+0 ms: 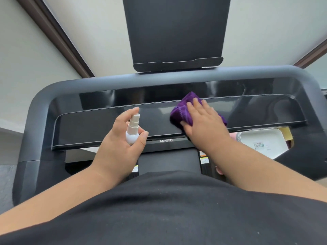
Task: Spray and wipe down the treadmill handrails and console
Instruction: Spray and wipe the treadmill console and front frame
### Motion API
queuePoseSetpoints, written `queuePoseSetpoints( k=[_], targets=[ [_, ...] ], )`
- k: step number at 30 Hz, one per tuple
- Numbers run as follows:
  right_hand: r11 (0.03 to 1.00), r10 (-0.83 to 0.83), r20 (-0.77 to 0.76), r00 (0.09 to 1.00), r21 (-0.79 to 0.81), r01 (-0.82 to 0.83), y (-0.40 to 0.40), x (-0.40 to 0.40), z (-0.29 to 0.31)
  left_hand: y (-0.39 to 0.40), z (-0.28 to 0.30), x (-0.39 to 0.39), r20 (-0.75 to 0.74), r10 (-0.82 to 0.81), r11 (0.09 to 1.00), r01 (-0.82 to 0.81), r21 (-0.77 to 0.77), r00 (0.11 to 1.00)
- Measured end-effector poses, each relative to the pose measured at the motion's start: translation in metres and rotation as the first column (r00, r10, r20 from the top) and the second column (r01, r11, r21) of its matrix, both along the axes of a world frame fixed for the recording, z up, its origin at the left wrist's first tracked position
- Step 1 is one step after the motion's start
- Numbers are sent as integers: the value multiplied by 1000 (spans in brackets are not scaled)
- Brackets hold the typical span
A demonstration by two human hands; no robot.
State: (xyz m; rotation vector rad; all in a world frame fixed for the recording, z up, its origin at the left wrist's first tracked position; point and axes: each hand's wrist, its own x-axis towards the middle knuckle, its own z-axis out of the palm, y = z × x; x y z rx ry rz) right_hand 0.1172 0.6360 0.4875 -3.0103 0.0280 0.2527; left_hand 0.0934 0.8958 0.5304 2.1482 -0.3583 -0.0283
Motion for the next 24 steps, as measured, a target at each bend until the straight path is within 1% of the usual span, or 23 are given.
queuePoseSetpoints(
  k=[3,5,7,9,11,13,16,19,22,24],
  targets=[
    [996,-93,-10,996,-13,92,-30,-1,2,-19,2,-2,-8,-5,1000,5,-5,1000],
    [993,-99,-19,995,-58,98,-20,2,0,-34,4,-5,-9,-6,1000,6,0,1000],
    [997,-41,-41,998,-64,38,-2,5,-1,-52,5,-9,-16,-6,1000,6,2,1000],
    [996,87,-51,995,-31,-88,5,6,-1,-74,7,-13,-28,-25,1000,25,-1,999],
    [985,175,-55,983,14,-175,-8,7,-2,-94,9,-17,-48,-55,998,55,-11,997],
    [982,189,-48,981,38,-187,-34,3,-2,-113,8,-21,-68,-66,998,66,-6,995],
    [994,109,-22,994,33,-109,-83,-6,-2,-139,8,-25,-65,-70,997,71,14,995],
    [1000,5,-23,1000,-9,-5,-142,-11,1,-159,8,-30,-65,-69,997,71,26,995],
    [992,-120,-21,993,-28,119,-204,-20,4,-172,8,-32,-76,-29,999,32,29,997],
    [982,-186,-34,982,-36,185,-231,-25,7,-178,10,-33,-74,2,1000,0,28,997]
  ],
)
